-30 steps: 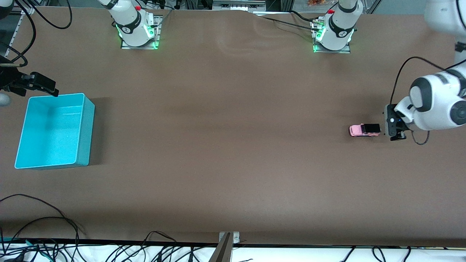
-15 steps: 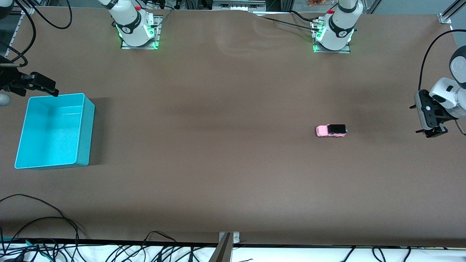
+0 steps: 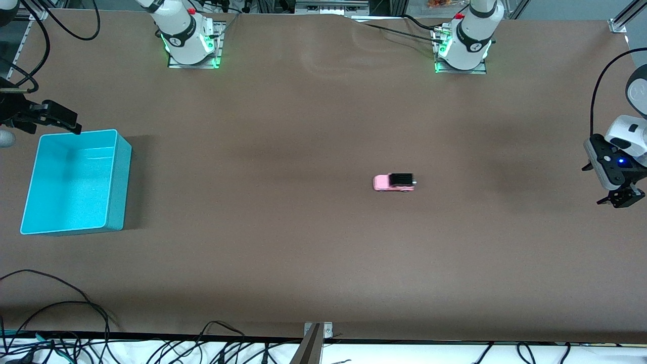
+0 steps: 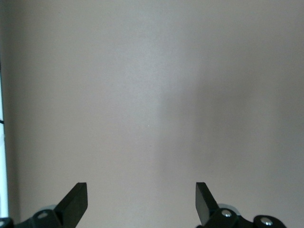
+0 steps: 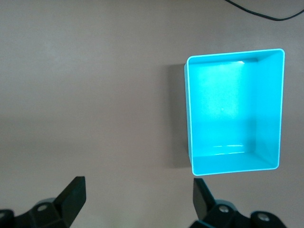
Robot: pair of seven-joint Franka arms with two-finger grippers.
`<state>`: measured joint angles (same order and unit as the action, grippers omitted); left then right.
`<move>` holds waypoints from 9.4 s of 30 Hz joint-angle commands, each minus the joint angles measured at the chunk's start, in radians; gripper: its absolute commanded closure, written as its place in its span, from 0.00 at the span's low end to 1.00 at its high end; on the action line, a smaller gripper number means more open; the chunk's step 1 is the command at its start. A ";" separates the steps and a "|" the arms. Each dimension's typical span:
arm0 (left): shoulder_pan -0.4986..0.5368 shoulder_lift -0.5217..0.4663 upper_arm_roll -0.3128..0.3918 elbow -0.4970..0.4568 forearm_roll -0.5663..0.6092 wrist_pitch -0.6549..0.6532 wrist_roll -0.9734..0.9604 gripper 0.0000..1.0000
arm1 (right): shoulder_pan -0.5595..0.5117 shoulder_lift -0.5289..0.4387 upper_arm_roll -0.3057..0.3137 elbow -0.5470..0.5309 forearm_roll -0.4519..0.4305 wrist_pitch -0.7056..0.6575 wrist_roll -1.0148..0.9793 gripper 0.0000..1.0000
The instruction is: Wind and store pink jeep toy
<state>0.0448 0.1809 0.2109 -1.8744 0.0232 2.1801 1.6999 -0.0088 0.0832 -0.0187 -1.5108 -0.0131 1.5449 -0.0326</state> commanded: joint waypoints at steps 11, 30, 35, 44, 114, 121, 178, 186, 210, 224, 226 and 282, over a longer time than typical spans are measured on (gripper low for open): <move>-0.008 -0.035 -0.041 0.047 -0.009 -0.071 -0.103 0.00 | -0.003 -0.010 -0.001 -0.005 0.012 0.004 -0.003 0.00; -0.006 -0.101 -0.093 0.104 0.021 -0.267 -0.549 0.00 | -0.003 -0.008 -0.001 -0.005 0.015 0.004 -0.007 0.00; -0.005 -0.112 -0.127 0.135 0.046 -0.348 -0.710 0.00 | -0.003 -0.008 -0.001 -0.006 0.015 0.004 -0.010 0.00; -0.002 -0.126 -0.146 0.186 0.043 -0.450 -0.911 0.00 | -0.003 -0.008 -0.003 -0.011 0.025 0.009 -0.016 0.00; 0.017 -0.169 -0.286 0.337 -0.043 -0.684 -1.645 0.00 | -0.008 0.150 -0.058 -0.638 0.277 0.885 -1.368 0.00; 0.020 -0.162 -0.289 0.340 -0.045 -0.691 -1.645 0.00 | -0.008 0.162 -0.056 -0.651 0.277 0.880 -1.478 0.00; 0.059 -0.127 -0.283 0.373 -0.045 -0.689 -1.639 0.00 | 0.006 0.139 -0.052 -0.726 0.279 0.971 -1.587 0.82; 0.059 -0.123 -0.283 0.374 -0.046 -0.684 -1.640 0.00 | 0.007 0.041 -0.024 -0.698 0.277 0.893 -1.531 0.82; 0.059 -0.123 -0.283 0.374 -0.046 -0.684 -1.637 0.00 | -0.080 0.001 -0.156 -0.666 0.256 0.705 -1.785 0.82; 0.059 -0.123 -0.283 0.374 -0.046 -0.684 -1.637 0.00 | -0.149 0.046 -0.158 -0.698 0.164 0.713 -1.814 0.82; 0.059 -0.123 -0.283 0.374 -0.046 -0.684 -1.637 0.00 | -0.158 0.046 -0.161 -0.700 0.154 0.713 -1.831 0.82; 0.059 -0.123 -0.283 0.374 -0.046 -0.684 -1.637 0.00 | -0.212 0.129 -0.158 -0.698 0.174 0.865 -1.940 0.12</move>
<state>0.0956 0.0452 -0.0668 -1.5325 -0.0031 1.5074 0.0643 -0.2174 0.3065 -0.2033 -2.2080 0.1526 2.4461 -1.9962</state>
